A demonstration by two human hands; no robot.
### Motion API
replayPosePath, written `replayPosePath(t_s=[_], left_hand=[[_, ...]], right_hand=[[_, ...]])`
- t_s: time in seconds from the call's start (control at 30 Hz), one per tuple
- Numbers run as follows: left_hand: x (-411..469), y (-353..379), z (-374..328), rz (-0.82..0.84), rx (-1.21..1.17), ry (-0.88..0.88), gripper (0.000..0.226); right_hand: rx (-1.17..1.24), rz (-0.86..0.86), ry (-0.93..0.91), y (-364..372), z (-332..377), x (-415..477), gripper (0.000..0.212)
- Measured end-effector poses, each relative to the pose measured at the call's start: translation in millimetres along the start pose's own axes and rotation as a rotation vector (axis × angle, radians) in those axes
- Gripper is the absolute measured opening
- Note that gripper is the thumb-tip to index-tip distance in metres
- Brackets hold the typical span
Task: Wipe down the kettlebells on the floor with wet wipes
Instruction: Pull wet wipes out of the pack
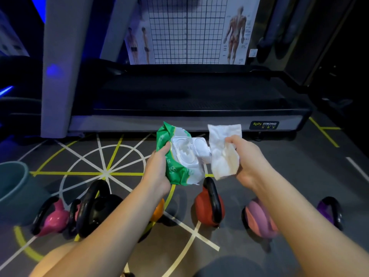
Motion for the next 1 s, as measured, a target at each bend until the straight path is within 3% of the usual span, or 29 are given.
replayPosePath(t_s=[0.17, 0.37, 0.57, 0.9, 1.0], left_hand=[[2.7, -3.9, 6.1, -0.036, 0.085, 0.033, 0.021], [-3.2, -30.6, 0.0, -0.150, 0.097, 0.080, 0.014], [-9.2, -64.6, -25.7, -0.245, 0.029, 0.146, 0.014], [0.9, -91.1, -38.0, -0.292, -0.014, 0.189, 0.010], [13.3, -83.3, -38.1, -0.274, -0.029, 0.170, 0.009]], right_hand=[[-0.153, 0.003, -0.011, -1.3, -17.9, 8.2, 0.009], [-0.096, 0.075, -0.046, 24.6, -20.1, 13.8, 0.009], [-0.141, 0.083, -0.050, 41.9, -30.4, 21.8, 0.034], [-0.121, 0.159, 0.007, 66.8, -44.7, 48.8, 0.043], [-0.108, 0.163, 0.004, 57.4, -41.5, 56.1, 0.030]])
Point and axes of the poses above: each hand's wrist, its own x-axis towards the middle knuckle, its own y-axis out of the palm, z = x × y, the point moved 6 cm from there along x, towards the middle knuckle, and after that the axes turned 8 degrees about z, right-handed, at the moved point
